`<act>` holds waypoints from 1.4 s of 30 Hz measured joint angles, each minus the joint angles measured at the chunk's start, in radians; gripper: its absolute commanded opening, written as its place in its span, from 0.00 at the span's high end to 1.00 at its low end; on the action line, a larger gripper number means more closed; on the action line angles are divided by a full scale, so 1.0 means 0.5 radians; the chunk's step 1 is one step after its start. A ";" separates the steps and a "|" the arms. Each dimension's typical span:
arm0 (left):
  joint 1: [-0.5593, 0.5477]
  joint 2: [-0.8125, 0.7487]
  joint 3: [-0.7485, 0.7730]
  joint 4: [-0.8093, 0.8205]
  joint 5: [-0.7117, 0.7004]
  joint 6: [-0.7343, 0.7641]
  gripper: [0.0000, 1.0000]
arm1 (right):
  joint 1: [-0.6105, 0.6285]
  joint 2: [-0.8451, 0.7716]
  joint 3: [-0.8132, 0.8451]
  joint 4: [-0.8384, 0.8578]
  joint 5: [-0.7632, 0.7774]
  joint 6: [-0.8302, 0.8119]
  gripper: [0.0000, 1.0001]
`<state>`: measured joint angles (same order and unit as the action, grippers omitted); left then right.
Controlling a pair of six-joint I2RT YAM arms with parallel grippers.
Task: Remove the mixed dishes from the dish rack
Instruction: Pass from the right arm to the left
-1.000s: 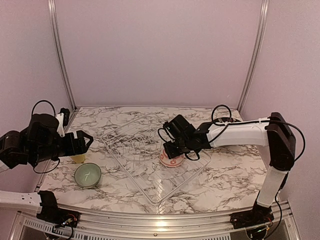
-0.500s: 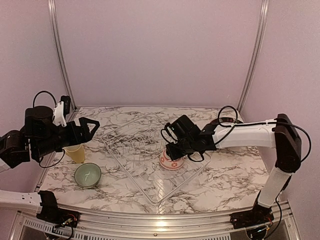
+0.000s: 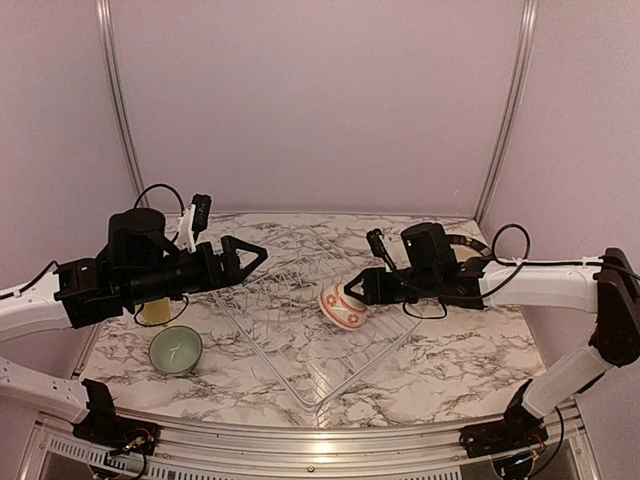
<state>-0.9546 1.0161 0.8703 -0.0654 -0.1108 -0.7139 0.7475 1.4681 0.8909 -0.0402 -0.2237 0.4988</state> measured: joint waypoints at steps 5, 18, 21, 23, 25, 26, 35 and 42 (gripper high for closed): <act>0.000 0.271 -0.121 0.472 0.371 -0.229 0.01 | -0.053 -0.005 -0.095 0.289 -0.296 0.196 0.74; 0.000 0.815 -0.218 1.404 0.939 -0.754 0.15 | -0.053 -0.057 -0.346 1.116 -0.735 0.684 0.74; -0.002 0.877 -0.218 1.541 0.993 -0.823 0.20 | -0.053 -0.056 -0.379 1.233 -0.771 0.754 0.74; -0.004 0.906 -0.218 1.611 1.015 -0.864 0.24 | -0.053 -0.050 -0.385 1.283 -0.793 0.792 0.74; -0.005 0.940 -0.218 1.684 1.033 -0.900 0.31 | -0.053 -0.043 -0.387 1.338 -0.806 0.822 0.74; -0.006 0.956 -0.218 1.714 1.043 -0.916 0.34 | -0.053 -0.037 -0.388 1.366 -0.812 0.834 0.74; -0.006 1.035 -0.225 1.911 1.067 -1.031 0.71 | -0.053 -0.012 -0.401 1.465 -0.845 0.887 0.74; -0.006 1.044 -0.229 1.926 1.071 -1.032 0.93 | -0.053 -0.010 -0.405 1.511 -0.856 0.903 0.73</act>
<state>-0.9577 1.5383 0.7559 0.8978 0.4248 -1.2297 0.7212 1.4631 0.6884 0.7151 -0.6518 0.9504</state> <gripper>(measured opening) 0.131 0.475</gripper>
